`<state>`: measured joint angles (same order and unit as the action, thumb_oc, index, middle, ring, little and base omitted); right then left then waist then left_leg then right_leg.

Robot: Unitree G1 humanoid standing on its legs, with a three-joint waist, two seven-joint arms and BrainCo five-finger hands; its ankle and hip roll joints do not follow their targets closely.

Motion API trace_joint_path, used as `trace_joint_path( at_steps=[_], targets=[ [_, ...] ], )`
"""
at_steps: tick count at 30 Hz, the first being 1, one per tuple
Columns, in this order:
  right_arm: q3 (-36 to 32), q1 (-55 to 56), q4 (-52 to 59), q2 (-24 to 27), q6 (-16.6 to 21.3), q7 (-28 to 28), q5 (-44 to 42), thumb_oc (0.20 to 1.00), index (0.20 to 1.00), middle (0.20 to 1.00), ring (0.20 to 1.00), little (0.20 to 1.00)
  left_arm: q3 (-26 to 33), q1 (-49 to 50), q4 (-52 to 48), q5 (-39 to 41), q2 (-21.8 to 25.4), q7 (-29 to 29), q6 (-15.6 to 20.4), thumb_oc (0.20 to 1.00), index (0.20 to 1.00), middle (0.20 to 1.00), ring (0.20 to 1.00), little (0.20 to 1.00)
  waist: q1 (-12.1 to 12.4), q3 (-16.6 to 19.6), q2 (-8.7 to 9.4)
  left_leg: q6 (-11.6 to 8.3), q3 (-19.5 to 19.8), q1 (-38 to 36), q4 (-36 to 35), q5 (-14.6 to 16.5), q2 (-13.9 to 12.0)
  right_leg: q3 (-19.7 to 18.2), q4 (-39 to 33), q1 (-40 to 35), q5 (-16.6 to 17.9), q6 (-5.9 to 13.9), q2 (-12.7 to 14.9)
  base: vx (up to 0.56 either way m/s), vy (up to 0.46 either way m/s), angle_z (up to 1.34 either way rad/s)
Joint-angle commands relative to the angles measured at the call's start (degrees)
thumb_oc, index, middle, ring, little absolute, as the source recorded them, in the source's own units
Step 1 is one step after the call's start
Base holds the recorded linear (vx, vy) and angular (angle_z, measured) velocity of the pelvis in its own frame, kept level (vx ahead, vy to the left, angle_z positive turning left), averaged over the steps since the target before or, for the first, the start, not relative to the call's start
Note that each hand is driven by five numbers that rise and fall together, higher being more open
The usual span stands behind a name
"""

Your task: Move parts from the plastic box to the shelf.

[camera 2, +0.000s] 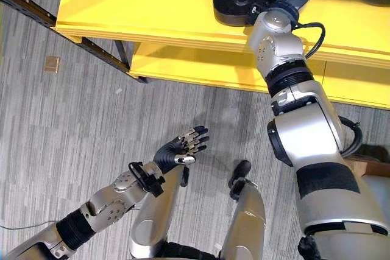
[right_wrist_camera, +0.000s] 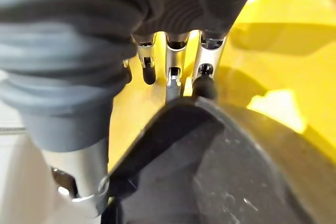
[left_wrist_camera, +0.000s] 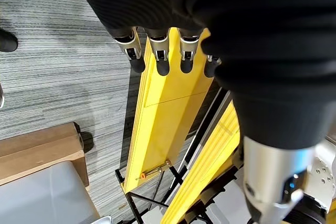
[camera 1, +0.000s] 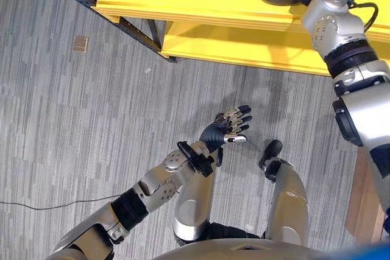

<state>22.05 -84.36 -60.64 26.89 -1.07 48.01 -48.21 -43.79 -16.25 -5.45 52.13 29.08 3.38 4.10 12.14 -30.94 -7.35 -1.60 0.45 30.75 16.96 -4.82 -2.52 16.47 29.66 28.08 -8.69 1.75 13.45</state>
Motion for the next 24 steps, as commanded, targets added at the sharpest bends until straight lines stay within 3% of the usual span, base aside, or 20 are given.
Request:
trace_joint_path(
  at_steps=[1,2,6,11,16,20,21,24],
  targets=[
    [-0.45,1.76,3.25,1.45,5.16,0.95,0.60,1.000,1.000,1.000,1.000,1.000,-0.53,1.42,-4.19,-2.06,-0.99,0.40,2.16,1.000,1.000,1.000,1.000,1.000,1.34,1.15,-0.28,1.49,-3.81,-2.30,0.30,4.61,0.77,0.05,-0.33,-3.53,1.18,0.94,-1.41,-0.07,-0.021,-0.04],
    [-0.84,1.81,3.76,1.38,5.57,0.47,1.94,1.000,1.000,1.000,1.000,1.000,-0.15,1.06,-4.26,-2.54,-0.90,0.33,2.16,1.000,1.000,1.000,1.000,1.000,1.31,1.15,-0.41,1.81,-4.08,-1.78,-0.09,3.36,0.44,0.84,-1.04,-3.16,2.32,0.36,-1.46,-0.06,-0.017,-0.05],
    [-0.93,3.94,6.98,0.02,4.66,0.62,5.08,1.000,1.000,1.000,1.000,1.000,0.52,1.37,-2.54,-3.55,-1.49,-0.83,4.34,1.000,1.000,1.000,1.000,1.000,0.91,1.15,-0.37,1.81,-4.27,-4.48,-1.05,3.49,0.19,0.41,-2.63,-5.39,2.71,0.28,-1.66,-0.03,-0.041,-0.06],
    [-2.95,7.69,13.79,0.54,5.58,-1.20,15.34,1.000,1.000,1.000,1.000,1.000,2.08,2.78,-2.90,-7.13,-0.61,2.26,1.03,1.000,1.000,1.000,1.000,1.000,-0.07,1.15,-0.76,1.76,-4.28,-8.24,-2.02,3.51,0.16,-0.16,-4.24,-8.87,2.76,0.18,-1.51,0.01,-0.014,-0.07],
    [-2.73,9.48,17.72,1.20,5.74,-2.92,21.74,1.000,1.000,1.000,1.000,1.000,2.41,5.08,-2.19,-5.96,0.74,3.85,4.63,1.000,1.000,1.000,1.000,1.000,-0.73,1.15,-1.02,1.49,-4.00,-13.04,-3.62,3.53,0.14,-0.41,-6.13,-13.48,2.84,0.16,-1.58,0.00,-0.002,-0.01],
    [-4.60,15.58,22.48,2.62,8.12,-10.16,21.34,1.000,1.000,1.000,1.000,1.000,4.49,8.06,-2.30,-7.53,2.03,8.06,6.29,1.000,1.000,1.000,1.000,1.000,-1.39,1.35,-0.67,1.14,-3.67,-17.42,-6.48,2.70,-0.35,-0.69,-9.32,-17.92,3.62,0.24,-1.58,0.02,-0.046,-0.02],
    [-6.32,24.96,30.62,4.12,6.29,-16.24,18.80,1.000,1.000,1.000,1.000,1.000,6.37,12.14,-2.51,-7.59,3.37,12.01,8.90,1.000,1.000,1.000,1.000,1.000,-2.42,3.58,0.30,0.62,-3.76,-19.84,-10.01,1.59,-1.54,-1.18,-13.42,-20.27,4.91,0.80,-2.01,0.07,-0.084,-0.03],
    [-7.53,37.84,41.68,4.24,2.08,-24.16,17.71,1.000,1.000,1.000,1.000,1.000,9.00,17.66,-2.27,-9.62,3.27,15.04,11.57,1.000,1.000,1.000,1.000,1.000,-4.50,6.17,1.67,0.01,-4.51,-22.62,-13.53,0.23,-3.32,-2.23,-17.26,-22.71,6.23,1.38,-2.41,0.06,-0.026,-0.13]
  ],
)
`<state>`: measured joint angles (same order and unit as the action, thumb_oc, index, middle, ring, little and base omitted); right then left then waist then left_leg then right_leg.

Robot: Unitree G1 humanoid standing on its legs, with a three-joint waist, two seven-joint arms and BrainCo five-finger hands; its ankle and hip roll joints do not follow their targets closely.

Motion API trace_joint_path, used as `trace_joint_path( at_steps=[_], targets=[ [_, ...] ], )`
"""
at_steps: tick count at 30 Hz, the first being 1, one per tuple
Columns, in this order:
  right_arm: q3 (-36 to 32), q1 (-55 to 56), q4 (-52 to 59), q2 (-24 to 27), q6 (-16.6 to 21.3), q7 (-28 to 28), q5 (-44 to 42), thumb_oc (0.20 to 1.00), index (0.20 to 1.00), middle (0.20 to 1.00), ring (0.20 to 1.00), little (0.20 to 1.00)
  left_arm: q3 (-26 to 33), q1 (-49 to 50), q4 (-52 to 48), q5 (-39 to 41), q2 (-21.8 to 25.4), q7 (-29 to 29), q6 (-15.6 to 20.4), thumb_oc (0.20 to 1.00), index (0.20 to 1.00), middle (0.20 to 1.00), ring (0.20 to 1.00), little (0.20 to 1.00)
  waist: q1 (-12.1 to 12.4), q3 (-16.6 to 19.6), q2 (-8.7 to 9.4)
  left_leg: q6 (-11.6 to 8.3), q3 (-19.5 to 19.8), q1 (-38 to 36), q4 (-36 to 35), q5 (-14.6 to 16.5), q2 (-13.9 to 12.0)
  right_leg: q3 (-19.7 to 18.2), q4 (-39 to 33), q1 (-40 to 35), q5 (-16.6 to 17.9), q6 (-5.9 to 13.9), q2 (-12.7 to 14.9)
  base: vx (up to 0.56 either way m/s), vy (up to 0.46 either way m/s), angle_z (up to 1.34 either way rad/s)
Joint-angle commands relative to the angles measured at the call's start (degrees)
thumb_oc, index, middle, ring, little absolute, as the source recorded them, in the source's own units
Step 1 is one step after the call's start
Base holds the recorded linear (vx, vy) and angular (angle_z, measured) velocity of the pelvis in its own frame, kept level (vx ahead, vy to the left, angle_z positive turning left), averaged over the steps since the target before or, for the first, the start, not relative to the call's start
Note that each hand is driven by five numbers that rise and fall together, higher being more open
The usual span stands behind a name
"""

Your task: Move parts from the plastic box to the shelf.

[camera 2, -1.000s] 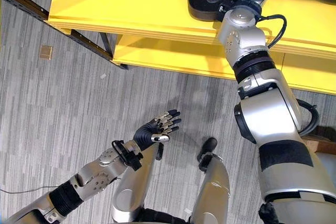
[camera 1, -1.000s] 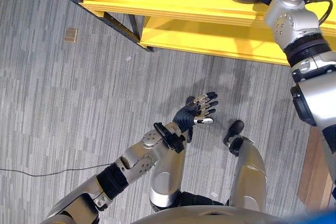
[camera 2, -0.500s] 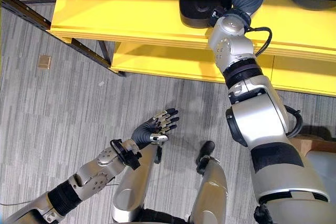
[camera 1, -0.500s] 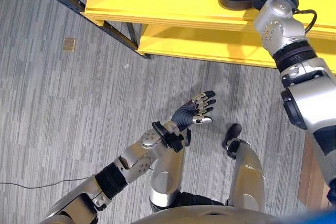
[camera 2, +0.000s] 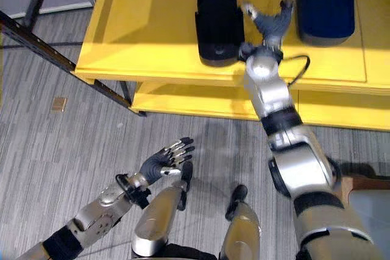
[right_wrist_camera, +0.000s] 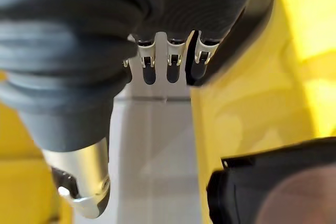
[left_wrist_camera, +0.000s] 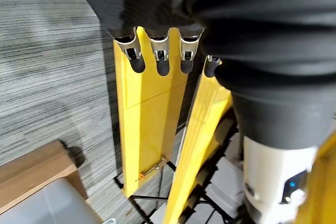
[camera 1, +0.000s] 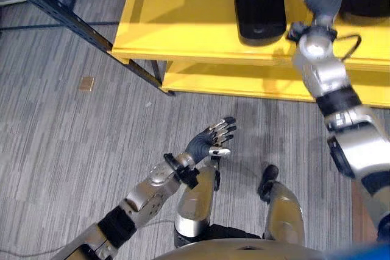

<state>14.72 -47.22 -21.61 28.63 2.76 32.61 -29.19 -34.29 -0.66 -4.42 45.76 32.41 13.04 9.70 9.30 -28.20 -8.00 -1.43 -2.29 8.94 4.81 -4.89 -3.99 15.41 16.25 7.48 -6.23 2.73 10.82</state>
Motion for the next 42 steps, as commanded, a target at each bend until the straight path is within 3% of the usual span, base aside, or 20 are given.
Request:
trace_joint_path(
  at_steps=[1,4,8,10,13,18,20,22,25,28,34,38,39,42],
  targets=[
    [-0.17,2.68,4.10,2.33,-2.46,-10.16,-1.46,1.000,1.000,1.000,1.000,1.000,-0.12,2.69,-3.27,-3.70,-0.11,5.84,6.33,1.000,1.000,1.000,1.000,1.000,-1.99,3.84,2.53,-0.23,-1.87,-1.19,-1.85,0.08,-2.06,-1.35,-4.34,-2.43,3.99,0.50,0.17,0.05,-0.004,-0.20],
    [0.65,11.12,8.32,2.07,-4.61,-15.24,-3.09,1.000,1.000,1.000,1.000,1.000,1.41,5.26,-3.36,-5.93,-0.06,7.16,7.60,1.000,1.000,1.000,1.000,1.000,-3.41,5.98,3.48,-0.58,-2.52,-2.42,-3.44,-0.80,-3.02,-2.17,-6.55,-3.74,5.01,0.96,0.06,0.05,-0.017,-0.21],
    [1.92,19.69,11.85,2.21,-2.24,-20.44,0.04,1.000,1.000,1.000,1.000,1.000,3.41,7.63,-3.62,-4.35,0.20,8.01,7.45,1.000,1.000,1.000,1.000,1.000,-4.97,9.16,4.54,-0.78,-3.62,-4.03,-4.16,-1.08,-3.85,-2.66,-8.93,-5.51,6.12,1.56,0.23,0.08,-0.035,-0.28],
    [3.10,22.21,15.17,2.77,-1.72,-26.65,2.37,1.000,1.000,1.000,1.000,1.000,4.38,8.57,-3.82,-4.81,0.45,8.35,6.72,1.000,1.000,1.000,1.000,1.000,-5.66,10.71,5.17,-0.93,-4.19,-4.96,-4.85,-1.05,-4.07,-2.97,-10.37,-6.24,6.76,1.98,0.22,0.04,-0.042,-0.26],
    [5.84,24.15,21.75,5.85,-1.34,-33.36,5.46,1.000,1.000,1.000,1.000,1.000,5.18,8.84,-3.24,-5.04,0.44,8.92,6.33,1.000,1.000,1.000,1.000,1.000,-6.29,12.00,5.76,-1.23,-4.81,-5.79,-5.62,-1.14,-4.44,-3.15,-12.34,-6.93,7.87,2.62,0.47,0.01,-0.039,-0.16],
    [7.74,26.95,28.53,12.54,-0.05,-38.88,15.36,1.000,1.000,1.000,1.000,1.000,6.91,10.37,-3.79,-5.01,1.70,9.73,5.15,1.000,1.000,1.000,1.000,1.000,-6.67,13.97,6.65,-1.42,-5.40,-7.14,-6.47,-0.85,-4.70,-3.23,-13.88,-7.96,8.56,3.41,0.71,0.03,-0.038,-0.01],
    [9.21,26.40,29.76,15.91,0.86,-41.23,16.56,1.000,1.000,1.000,1.000,1.000,7.56,10.72,-3.93,-4.30,2.70,10.39,5.11,1.000,1.000,1.000,1.000,1.000,-6.48,14.36,6.98,-1.38,-5.45,-7.62,-6.75,-0.73,-4.70,-3.09,-14.31,-8.47,8.69,3.66,0.76,0.02,-0.059,-0.05],
    [9.72,27.31,31.66,17.60,-1.28,-41.85,10.19,1.000,1.000,1.000,1.000,1.000,8.11,11.06,-4.00,-3.48,3.12,11.51,4.77,1.000,1.000,1.000,1.000,1.000,-6.26,14.94,7.31,-1.42,-5.34,-8.13,-6.86,-0.54,-4.77,-2.77,-14.59,-9.06,8.68,3.83,0.78,0.05,-0.066,-0.01],
    [9.76,29.31,31.36,15.71,-3.37,-43.72,-1.10,1.000,1.000,1.000,1.000,1.000,9.11,12.13,-4.59,-2.94,3.00,12.31,3.43,1.000,1.000,1.000,1.000,1.000,-5.95,15.77,7.71,-1.39,-5.11,-9.32,-7.37,-0.32,-4.73,-2.62,-15.36,-10.22,8.71,3.90,0.65,0.07,-0.059,0.00],
    [9.49,34.08,29.12,9.95,-1.33,-46.72,-9.00,1.000,1.000,1.000,1.000,1.000,10.09,13.44,-4.97,-4.02,2.23,14.23,1.98,1.000,1.000,1.000,1.000,1.000,-5.49,16.53,7.69,-1.33,-4.81,-10.35,-7.79,-0.10,-4.77,-2.36,-15.64,-11.18,8.40,3.89,0.45,0.06,-0.051,0.03],
    [10.15,38.27,28.29,4.65,-0.09,-46.62,-14.68,1.000,1.000,1.000,1.000,1.000,10.88,14.99,-6.16,-4.75,2.10,14.92,0.44,1.000,1.000,1.000,1.000,1.000,-5.55,17.42,7.20,-1.17,-4.64,-11.66,-8.03,0.21,-4.72,-2.28,-15.86,-12.35,7.97,3.78,0.31,0.04,-0.018,0.03],
    [10.82,39.57,26.85,2.77,-0.06,-47.45,-18.12,1.000,1.000,1.000,1.000,1.000,11.06,15.77,-7.59,-4.27,2.27,17.09,-2.84,1.000,1.000,1.000,1.000,1.000,-5.63,18.15,6.66,-1.07,-4.48,-12.51,-8.33,0.39,-4.60,-2.20,-16.29,-13.09,7.90,3.76,0.32,0.03,0.004,-0.01],
    [2.77,50.18,21.12,-0.59,1.14,-49.48,-17.39,1.000,1.000,1.000,1.000,1.000,14.37,8.15,4.78,6.57,-7.04,15.86,1.32,1.000,1.000,1.000,1.000,1.000,-12.99,18.76,7.20,-2.70,-4.62,-11.77,-4.68,0.75,-5.19,-7.77,-13.12,-9.62,6.82,0.96,-2.53,0.00,0.000,0.00],
    [3.12,50.66,21.89,-1.21,0.42,-48.33,-17.47,1.000,1.000,1.000,1.000,1.000,14.81,9.53,4.30,6.03,-6.91,16.36,1.58,1.000,1.000,1.000,1.000,1.000,-12.32,19.45,7.37,-2.56,-4.46,-12.45,-6.53,1.06,-5.00,-7.19,-15.17,-10.12,7.61,1.66,-1.97,-0.01,0.014,0.05]
  ],
)
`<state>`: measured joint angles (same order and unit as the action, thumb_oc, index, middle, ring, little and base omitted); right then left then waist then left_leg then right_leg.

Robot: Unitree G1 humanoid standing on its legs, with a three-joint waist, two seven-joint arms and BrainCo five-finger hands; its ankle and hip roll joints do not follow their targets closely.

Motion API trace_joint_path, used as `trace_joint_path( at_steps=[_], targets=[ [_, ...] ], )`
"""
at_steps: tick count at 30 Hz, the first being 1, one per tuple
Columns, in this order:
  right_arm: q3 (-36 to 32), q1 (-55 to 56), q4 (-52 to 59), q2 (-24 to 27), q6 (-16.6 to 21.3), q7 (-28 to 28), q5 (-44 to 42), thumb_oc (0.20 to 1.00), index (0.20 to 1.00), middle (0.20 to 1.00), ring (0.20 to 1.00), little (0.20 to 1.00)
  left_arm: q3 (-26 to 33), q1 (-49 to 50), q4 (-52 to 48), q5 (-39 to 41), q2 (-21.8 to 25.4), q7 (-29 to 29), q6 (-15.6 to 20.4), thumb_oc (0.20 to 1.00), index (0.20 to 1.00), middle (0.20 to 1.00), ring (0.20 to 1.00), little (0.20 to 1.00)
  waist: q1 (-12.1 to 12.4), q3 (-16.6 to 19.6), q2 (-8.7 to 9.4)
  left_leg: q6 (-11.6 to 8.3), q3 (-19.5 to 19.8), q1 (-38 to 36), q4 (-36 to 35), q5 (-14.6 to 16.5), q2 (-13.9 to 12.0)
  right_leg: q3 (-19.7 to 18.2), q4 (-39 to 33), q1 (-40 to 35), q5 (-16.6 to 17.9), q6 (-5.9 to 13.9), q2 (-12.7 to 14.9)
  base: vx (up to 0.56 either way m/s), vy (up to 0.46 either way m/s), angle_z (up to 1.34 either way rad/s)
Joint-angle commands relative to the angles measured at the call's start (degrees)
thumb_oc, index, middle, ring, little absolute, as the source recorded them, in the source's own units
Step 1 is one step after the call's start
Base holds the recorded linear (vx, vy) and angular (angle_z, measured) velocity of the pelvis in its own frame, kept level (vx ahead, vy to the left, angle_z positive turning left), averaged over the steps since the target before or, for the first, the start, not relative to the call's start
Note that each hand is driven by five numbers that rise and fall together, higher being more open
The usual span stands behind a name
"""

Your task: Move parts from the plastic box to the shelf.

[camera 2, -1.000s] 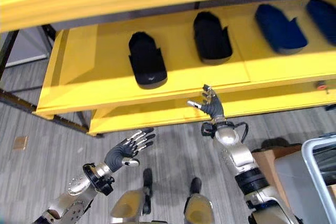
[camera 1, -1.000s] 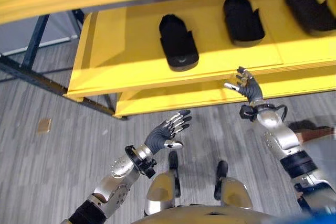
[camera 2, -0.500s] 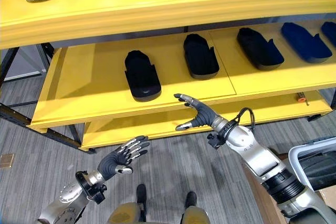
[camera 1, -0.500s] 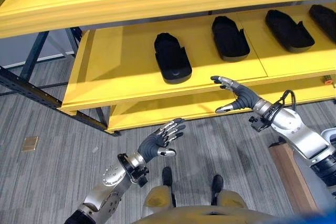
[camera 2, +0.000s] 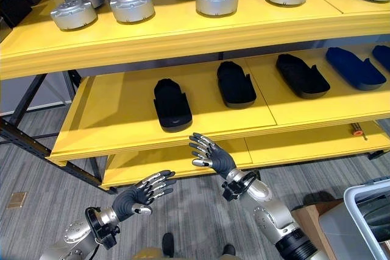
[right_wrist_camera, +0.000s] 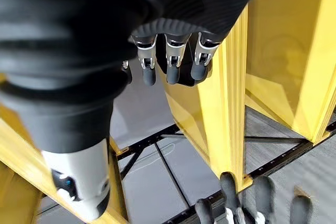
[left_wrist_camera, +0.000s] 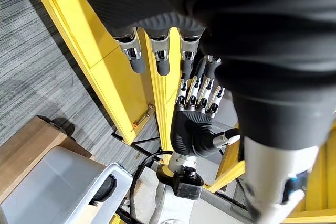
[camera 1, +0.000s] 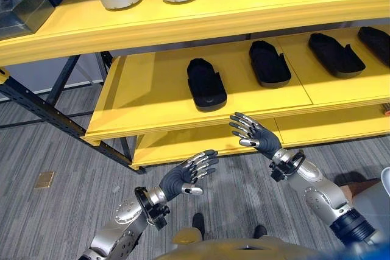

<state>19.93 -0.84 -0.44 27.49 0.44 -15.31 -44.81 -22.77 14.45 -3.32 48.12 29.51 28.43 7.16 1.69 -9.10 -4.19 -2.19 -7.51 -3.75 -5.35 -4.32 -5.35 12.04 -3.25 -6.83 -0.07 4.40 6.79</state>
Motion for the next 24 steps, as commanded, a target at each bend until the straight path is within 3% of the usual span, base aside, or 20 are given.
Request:
trace_joint_path(
  at_steps=[1,9,19,20,24],
  targets=[
    [-1.99,4.26,0.76,-0.27,2.47,-0.05,-1.38,1.000,1.000,1.000,1.000,1.000,3.42,-4.95,2.88,3.64,-4.03,1.64,4.17,1.000,1.000,1.000,1.000,1.000,-4.38,0.51,3.65,-1.78,0.72,0.16,3.34,0.58,-3.58,-3.55,3.73,4.02,1.66,0.14,2.21,0.00,0.000,0.00],
    [-1.71,4.19,0.94,-0.09,2.25,1.36,3.69,1.000,1.000,1.000,1.000,1.000,5.00,-1.48,1.03,2.53,-3.64,2.05,3.39,1.000,1.000,1.000,1.000,1.000,-2.66,1.00,4.44,-1.55,0.41,-0.25,2.78,0.67,-3.83,-2.54,1.84,2.37,1.85,0.22,2.11,0.01,-0.024,0.00],
    [-0.33,0.75,1.75,4.42,6.65,0.64,16.03,1.000,1.000,1.000,1.000,1.000,5.18,-1.56,1.39,2.97,-2.63,1.90,2.46,1.000,1.000,1.000,1.000,1.000,-2.09,0.62,5.02,-1.38,-0.39,-0.16,3.65,0.92,-4.14,-2.39,2.15,1.97,1.59,0.12,1.85,0.01,-0.012,-0.01],
    [0.37,-0.78,2.91,5.82,8.55,0.21,21.89,1.000,1.000,1.000,1.000,1.000,5.14,-1.97,1.44,3.72,-2.43,1.10,2.27,1.000,1.000,1.000,1.000,1.000,-1.89,0.28,5.00,-1.31,-0.28,0.15,4.05,1.04,-4.11,-2.51,2.45,2.18,1.51,0.13,1.86,0.00,0.000,0.00],
    [1.66,-2.66,4.08,7.56,9.01,-1.42,25.24,1.000,1.000,1.000,1.000,1.000,4.87,-2.25,1.37,3.63,-2.12,-0.49,1.96,1.000,1.000,1.000,1.000,1.000,-1.37,-0.15,5.03,-1.21,-0.06,0.83,4.68,1.25,-3.94,-2.41,2.82,2.57,1.43,0.21,1.96,-0.01,0.001,0.00]
  ],
)
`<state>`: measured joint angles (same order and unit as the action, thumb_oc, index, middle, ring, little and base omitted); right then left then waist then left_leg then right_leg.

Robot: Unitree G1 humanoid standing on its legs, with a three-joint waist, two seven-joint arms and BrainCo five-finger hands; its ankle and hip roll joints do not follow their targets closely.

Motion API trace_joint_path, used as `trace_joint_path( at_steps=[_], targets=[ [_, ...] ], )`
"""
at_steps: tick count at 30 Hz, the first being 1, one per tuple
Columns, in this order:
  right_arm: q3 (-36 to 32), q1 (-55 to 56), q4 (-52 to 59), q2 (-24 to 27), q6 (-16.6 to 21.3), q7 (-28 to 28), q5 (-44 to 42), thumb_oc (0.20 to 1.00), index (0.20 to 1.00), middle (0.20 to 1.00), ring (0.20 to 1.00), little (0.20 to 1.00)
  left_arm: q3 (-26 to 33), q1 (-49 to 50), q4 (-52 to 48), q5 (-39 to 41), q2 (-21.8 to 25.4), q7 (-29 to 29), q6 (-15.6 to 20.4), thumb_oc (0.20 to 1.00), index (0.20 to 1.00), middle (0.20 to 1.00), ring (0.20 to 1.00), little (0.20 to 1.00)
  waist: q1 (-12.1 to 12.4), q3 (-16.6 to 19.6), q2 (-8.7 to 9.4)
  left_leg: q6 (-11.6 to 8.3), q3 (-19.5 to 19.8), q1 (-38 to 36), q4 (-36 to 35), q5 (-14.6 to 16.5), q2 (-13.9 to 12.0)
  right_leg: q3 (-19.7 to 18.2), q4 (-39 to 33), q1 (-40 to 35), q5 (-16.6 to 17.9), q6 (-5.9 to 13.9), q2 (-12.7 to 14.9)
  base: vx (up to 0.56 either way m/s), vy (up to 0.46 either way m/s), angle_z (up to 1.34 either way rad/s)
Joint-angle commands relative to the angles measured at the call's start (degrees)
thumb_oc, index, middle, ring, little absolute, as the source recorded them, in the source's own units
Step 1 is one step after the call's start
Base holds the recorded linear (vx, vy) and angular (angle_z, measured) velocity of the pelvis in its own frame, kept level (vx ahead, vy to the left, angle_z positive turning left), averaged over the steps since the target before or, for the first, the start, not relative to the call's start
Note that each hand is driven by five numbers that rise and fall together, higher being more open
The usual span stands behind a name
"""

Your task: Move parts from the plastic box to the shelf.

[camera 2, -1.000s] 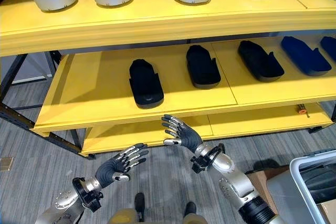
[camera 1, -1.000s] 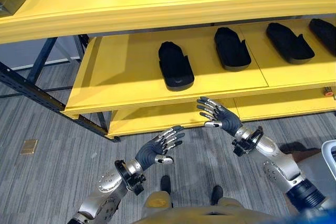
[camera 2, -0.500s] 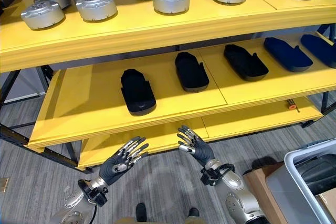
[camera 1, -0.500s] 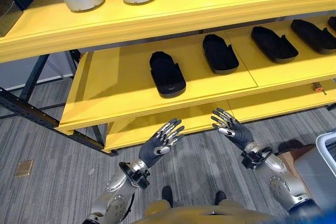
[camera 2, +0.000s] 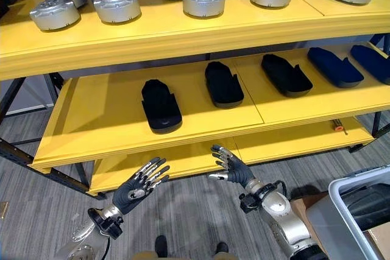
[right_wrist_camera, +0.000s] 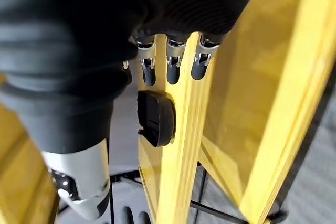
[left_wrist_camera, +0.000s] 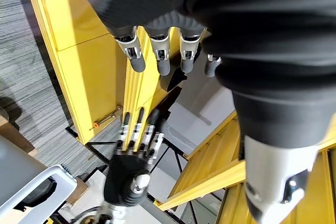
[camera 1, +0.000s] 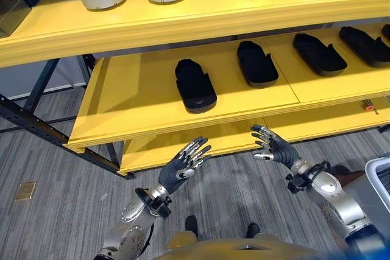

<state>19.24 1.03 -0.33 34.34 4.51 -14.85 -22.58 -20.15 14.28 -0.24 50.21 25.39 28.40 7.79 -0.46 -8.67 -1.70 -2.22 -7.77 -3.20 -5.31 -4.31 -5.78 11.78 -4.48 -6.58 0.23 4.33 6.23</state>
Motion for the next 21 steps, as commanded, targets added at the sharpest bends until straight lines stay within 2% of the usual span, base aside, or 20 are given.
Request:
trace_joint_path(
  at_steps=[1,3,5,6,8,9,14,21],
  targets=[
    [3.19,-5.51,4.43,1.53,4.93,-2.07,3.55,1.000,1.000,1.000,1.000,1.000,2.18,-2.08,-1.60,1.43,2.17,-0.74,1.12,1.000,1.000,1.000,1.000,1.000,1.21,-0.89,2.53,-1.13,0.45,0.78,5.12,1.34,-3.38,-2.04,4.32,2.50,1.02,0.24,2.59,-0.03,0.007,0.01],
    [3.77,-6.29,4.53,1.94,5.33,-2.24,5.30,1.000,1.000,1.000,1.000,1.000,2.27,-1.88,-1.58,1.45,2.37,-0.95,0.89,1.000,1.000,1.000,1.000,1.000,1.59,-1.20,2.52,-1.06,0.75,1.21,5.49,1.41,-3.26,-1.95,4.70,2.75,0.88,0.21,2.63,-0.04,0.013,0.02],
    [5.45,-8.12,4.64,3.20,6.61,-2.08,11.53,1.000,1.000,1.000,1.000,1.000,2.39,-1.58,-1.58,1.35,2.79,-1.62,0.46,1.000,1.000,1.000,1.000,1.000,2.58,-1.98,2.52,-0.94,1.46,2.24,6.06,1.36,-3.03,-1.66,5.29,3.30,0.70,0.21,2.77,-0.07,0.030,0.04],
    [7.13,-10.22,4.92,4.72,8.32,-0.72,17.12,1.000,1.000,1.000,1.000,1.000,2.23,-1.32,-1.51,1.30,3.20,-2.19,0.90,1.000,1.000,1.000,1.000,1.000,3.39,-2.62,2.55,-0.88,1.92,3.06,6.36,1.27,-2.92,-1.41,5.59,3.76,0.64,0.25,2.82,-0.07,0.032,0.05],
    [8.05,-11.81,5.07,5.54,8.64,-0.18,18.69,1.000,1.000,1.000,1.000,1.000,2.23,-1.28,-1.39,1.46,3.41,-2.50,1.51,1.000,1.000,1.000,1.000,1.000,3.83,-3.11,2.53,-0.88,2.19,3.72,6.58,1.15,-2.91,-1.25,5.89,4.28,0.59,0.25,2.84,-0.12,0.037,0.06],
    [9.58,-15.63,4.89,6.57,8.94,-0.18,21.58,1.000,1.000,1.000,1.000,1.000,2.42,-1.98,-1.46,2.71,4.10,-3.02,2.45,1.000,1.000,1.000,1.000,1.000,4.74,-4.59,2.42,-0.86,2.74,5.47,7.14,0.92,-2.77,-0.86,6.74,5.62,0.33,0.16,2.86,-0.17,0.039,0.06],
    [11.92,-21.46,3.84,7.98,8.65,2.24,25.96,1.000,1.000,1.000,1.000,1.000,2.50,-3.64,-1.43,2.80,4.72,-2.96,3.19,1.000,1.000,1.000,1.000,1.000,6.24,-7.04,2.27,-0.84,3.81,7.90,7.69,0.28,-2.53,-0.05,7.72,7.25,0.23,0.08,2.91,-0.14,0.004,0.15],
    [14.24,-26.67,3.43,10.26,6.25,3.95,33.56,1.000,1.000,1.000,1.000,1.000,2.86,-4.84,-3.30,3.01,6.19,-2.94,2.91,1.000,1.000,1.000,1.000,1.000,7.71,-9.22,2.50,-0.81,4.15,9.09,6.70,-0.76,-2.32,1.00,7.16,7.92,1.08,0.56,3.05,-0.06,0.001,0.11]
  ],
)
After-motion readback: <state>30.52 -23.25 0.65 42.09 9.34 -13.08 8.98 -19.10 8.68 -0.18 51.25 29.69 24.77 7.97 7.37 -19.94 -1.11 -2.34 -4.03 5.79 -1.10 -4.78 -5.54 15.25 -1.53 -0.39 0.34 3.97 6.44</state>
